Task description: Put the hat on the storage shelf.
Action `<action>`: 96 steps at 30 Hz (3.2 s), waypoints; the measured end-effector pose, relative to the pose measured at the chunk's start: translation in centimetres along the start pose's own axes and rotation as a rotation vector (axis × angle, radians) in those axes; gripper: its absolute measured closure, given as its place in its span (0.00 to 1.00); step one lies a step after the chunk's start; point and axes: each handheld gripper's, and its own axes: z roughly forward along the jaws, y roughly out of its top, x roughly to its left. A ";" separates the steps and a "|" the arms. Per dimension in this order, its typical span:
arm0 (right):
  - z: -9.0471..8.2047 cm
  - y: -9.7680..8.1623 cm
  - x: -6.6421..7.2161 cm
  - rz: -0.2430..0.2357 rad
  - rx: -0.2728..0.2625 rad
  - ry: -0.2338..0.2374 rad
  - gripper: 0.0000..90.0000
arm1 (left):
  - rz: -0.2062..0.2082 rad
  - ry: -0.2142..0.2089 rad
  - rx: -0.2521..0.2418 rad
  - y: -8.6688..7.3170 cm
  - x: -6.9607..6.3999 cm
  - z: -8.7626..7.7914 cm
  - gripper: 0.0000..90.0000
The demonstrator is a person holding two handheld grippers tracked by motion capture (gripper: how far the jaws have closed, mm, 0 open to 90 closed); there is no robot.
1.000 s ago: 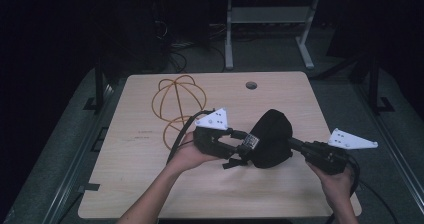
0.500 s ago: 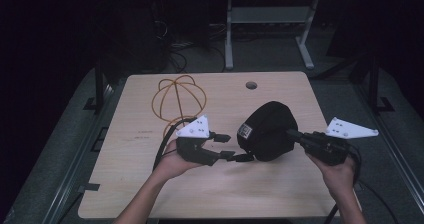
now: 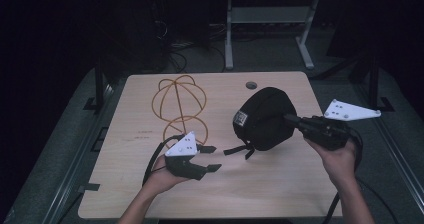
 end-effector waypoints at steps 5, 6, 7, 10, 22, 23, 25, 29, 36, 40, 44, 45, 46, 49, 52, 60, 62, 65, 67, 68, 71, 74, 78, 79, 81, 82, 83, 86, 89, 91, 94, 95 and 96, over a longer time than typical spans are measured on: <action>0.7 1.7 0.2 -0.017 0.007 0.008 0.99 | -0.007 0.021 0.015 -1.1 -0.2 0.2 0.45; 0.8 2.0 0.2 -0.017 0.007 0.011 0.99 | -0.013 0.017 0.012 -1.2 -0.2 0.2 0.45; 1.0 2.5 0.3 -0.019 0.010 0.008 0.99 | -0.010 0.013 0.014 -1.3 -0.2 0.2 0.45; 1.5 3.4 0.3 -0.026 0.011 0.016 0.99 | -0.010 0.014 0.017 -1.7 -0.4 0.4 0.44; 3.5 6.6 0.8 -0.042 0.004 0.051 0.99 | 0.002 0.031 0.048 -2.3 -0.6 0.9 0.39; 3.6 6.8 0.9 -0.046 0.002 0.054 0.99 | 0.003 0.031 0.049 -2.4 -0.6 0.9 0.39; 4.0 7.3 1.0 -0.050 0.002 0.057 0.99 | 0.002 0.029 0.047 -2.4 -0.7 1.0 0.39; 4.7 8.2 1.2 -0.062 -0.001 0.068 0.99 | 0.008 0.033 0.049 -2.5 -0.7 1.2 0.39; 5.7 9.7 1.7 -0.077 -0.002 0.080 0.99 | 0.017 0.032 0.051 -2.6 -1.0 1.4 0.38; 6.4 10.7 2.1 -0.086 -0.002 0.088 0.99 | 0.014 0.035 0.046 -2.6 -1.0 1.4 0.38; 7.1 11.6 2.4 -0.096 -0.002 0.098 0.99 | 0.014 0.034 0.051 -2.7 -1.1 1.5 0.37; 7.3 11.9 2.6 -0.099 -0.002 0.100 0.99 | 0.014 0.034 0.052 -2.7 -1.1 1.5 0.36; 7.4 12.1 2.6 -0.099 -0.002 0.103 0.99 | 0.014 0.037 0.055 -2.7 -1.1 1.5 0.36; 8.0 12.7 3.0 -0.108 -0.002 0.112 0.99 | 0.017 0.038 0.058 -2.7 -1.1 1.5 0.35; 8.6 13.3 3.4 -0.116 0.002 0.118 0.99 | 0.012 0.038 0.053 -2.8 -1.1 1.5 0.35; 9.9 14.6 3.9 -0.124 0.006 0.136 0.99 | 0.022 0.040 0.057 -2.8 -1.0 1.4 0.35; 10.2 14.9 4.1 -0.126 0.008 0.139 0.99 | 0.022 0.042 0.055 -2.8 -0.9 1.4 0.35; 10.7 15.4 4.4 -0.131 0.014 0.143 0.99 | 0.022 0.042 0.050 -2.8 -0.9 1.3 0.35; 11.1 15.6 4.5 -0.132 0.016 0.149 0.99 | 0.022 0.044 0.048 -2.8 -1.0 1.3 0.35; 11.3 15.8 4.6 -0.133 0.020 0.150 0.99 | 0.027 0.045 0.049 -2.8 -0.9 1.3 0.35; 11.9 16.2 4.9 -0.140 0.030 0.156 0.99 | 0.028 0.047 0.046 -2.8 -0.9 1.3 0.35; 12.5 16.6 5.2 -0.154 0.032 0.160 0.99 | 0.016 0.046 0.047 -2.8 -1.0 1.3 0.35; 13.3 17.1 5.4 -0.166 0.046 0.163 0.99 | 0.016 0.047 0.043 -2.8 -0.9 1.2 0.35; 13.5 17.2 5.4 -0.170 0.050 0.162 0.99 | 0.016 0.047 0.042 -2.8 -0.9 1.2 0.35; 13.9 17.5 5.5 -0.171 0.057 0.165 0.99 | 0.015 0.047 0.042 -2.8 -0.9 1.2 0.35; 14.2 17.6 5.5 -0.171 0.059 0.168 0.99 | 0.020 0.048 0.046 -2.8 -0.9 1.1 0.35; 14.5 17.7 5.6 -0.169 0.065 0.171 0.99 | 0.020 0.048 0.046 -2.7 -0.9 1.1 0.35; 15.3 18.0 5.7 -0.173 0.075 0.172 0.99 | 0.021 0.049 0.045 -2.7 -0.9 1.1 0.35; 16.0 18.3 5.8 -0.173 0.085 0.175 0.99 | 0.020 0.049 0.041 -2.7 -0.9 1.1 0.35; 16.5 18.5 5.9 -0.169 0.086 0.177 0.99 | 0.017 0.048 0.039 -2.7 -0.9 1.1 0.35; 17.2 18.7 5.8 -0.165 0.101 0.176 0.99 | 0.020 0.052 0.041 -2.7 -0.9 1.0 0.35; 17.5 18.8 5.8 -0.163 0.107 0.176 0.99 | 0.021 0.051 0.042 -2.7 -0.9 1.0 0.35; 17.7 18.8 5.7 -0.165 0.110 0.175 0.99 | 0.022 0.051 0.041 -2.7 -0.9 1.0 0.35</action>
